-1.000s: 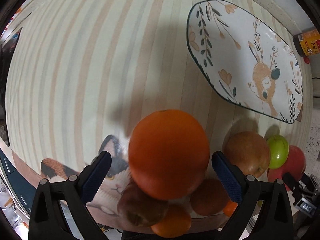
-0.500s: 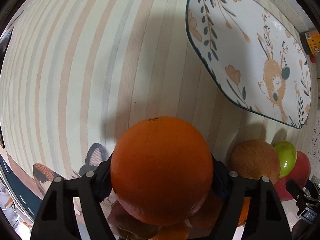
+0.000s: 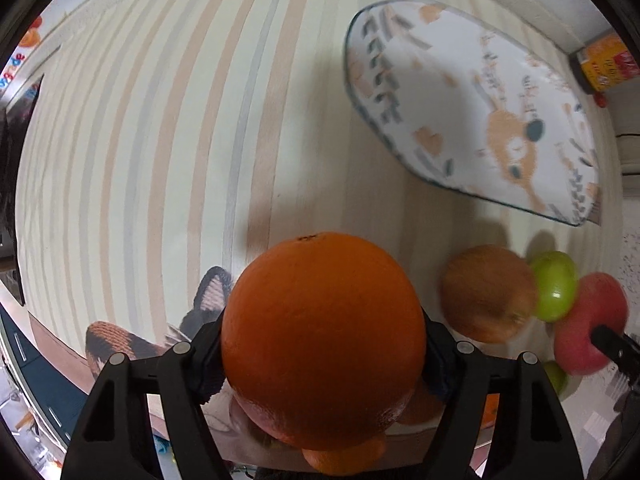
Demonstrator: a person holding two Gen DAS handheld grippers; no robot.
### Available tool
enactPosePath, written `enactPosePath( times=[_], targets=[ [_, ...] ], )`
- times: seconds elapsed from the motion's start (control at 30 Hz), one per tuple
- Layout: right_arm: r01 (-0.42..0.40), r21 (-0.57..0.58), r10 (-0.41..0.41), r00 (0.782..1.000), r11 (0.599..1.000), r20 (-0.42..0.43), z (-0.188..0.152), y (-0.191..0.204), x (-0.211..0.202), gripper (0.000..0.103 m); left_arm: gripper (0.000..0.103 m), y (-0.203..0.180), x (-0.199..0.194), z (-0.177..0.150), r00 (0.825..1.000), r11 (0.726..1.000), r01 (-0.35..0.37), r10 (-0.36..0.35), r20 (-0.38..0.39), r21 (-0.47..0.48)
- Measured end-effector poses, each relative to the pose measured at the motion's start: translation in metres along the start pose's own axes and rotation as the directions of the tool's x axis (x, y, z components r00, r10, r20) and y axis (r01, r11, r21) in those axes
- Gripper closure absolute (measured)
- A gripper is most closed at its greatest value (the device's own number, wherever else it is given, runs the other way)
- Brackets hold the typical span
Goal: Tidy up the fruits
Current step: 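Carry the orange and red apple onto the deer plate and release both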
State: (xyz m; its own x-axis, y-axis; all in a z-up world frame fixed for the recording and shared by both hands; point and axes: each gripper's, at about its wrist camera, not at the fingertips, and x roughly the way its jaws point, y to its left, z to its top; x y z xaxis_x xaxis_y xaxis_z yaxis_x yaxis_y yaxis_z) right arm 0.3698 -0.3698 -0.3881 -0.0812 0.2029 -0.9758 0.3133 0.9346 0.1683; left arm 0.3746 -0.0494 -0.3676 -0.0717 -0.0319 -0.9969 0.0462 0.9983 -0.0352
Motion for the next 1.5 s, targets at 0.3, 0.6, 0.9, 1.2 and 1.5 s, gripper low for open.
enactPosePath(
  times=[0.3, 0.6, 0.9, 1.2, 1.5],
  targets=[
    [-0.088, -0.033, 0.091, 0.992, 0.996, 0.089, 0.029, 0.030, -0.054, 0.000, 0.028, -0.057, -0.075, 0.038, 0.989, 0.993, 0.078, -0.088, 0.122, 0.087],
    [-0.066, -0.108, 0.082, 0.986, 0.992, 0.147, 0.096, 0.073, -0.082, 0.000, 0.028, -0.072, -0.090, 0.097, 0.986, 0.988, 0.084, -0.101, 0.132, 0.127],
    [0.028, -0.138, -0.012, 0.993, 0.990, 0.119, 0.151, 0.089, -0.050, 0.000, 0.028, -0.065, -0.065, 0.148, 0.992, 0.991, 0.112, -0.115, 0.050, 0.068],
    [0.087, -0.144, -0.079, 0.995, 0.986, 0.066, 0.172, 0.099, -0.013, 0.000, 0.028, -0.063, -0.033, 0.171, 0.992, 0.991, 0.124, -0.122, -0.038, 0.047],
    [0.064, -0.134, -0.063, 0.998, 0.989, 0.012, 0.176, 0.103, -0.001, 0.000, 0.028, -0.062, -0.017, 0.181, 0.983, 0.988, 0.154, -0.151, -0.108, 0.020]
  ],
)
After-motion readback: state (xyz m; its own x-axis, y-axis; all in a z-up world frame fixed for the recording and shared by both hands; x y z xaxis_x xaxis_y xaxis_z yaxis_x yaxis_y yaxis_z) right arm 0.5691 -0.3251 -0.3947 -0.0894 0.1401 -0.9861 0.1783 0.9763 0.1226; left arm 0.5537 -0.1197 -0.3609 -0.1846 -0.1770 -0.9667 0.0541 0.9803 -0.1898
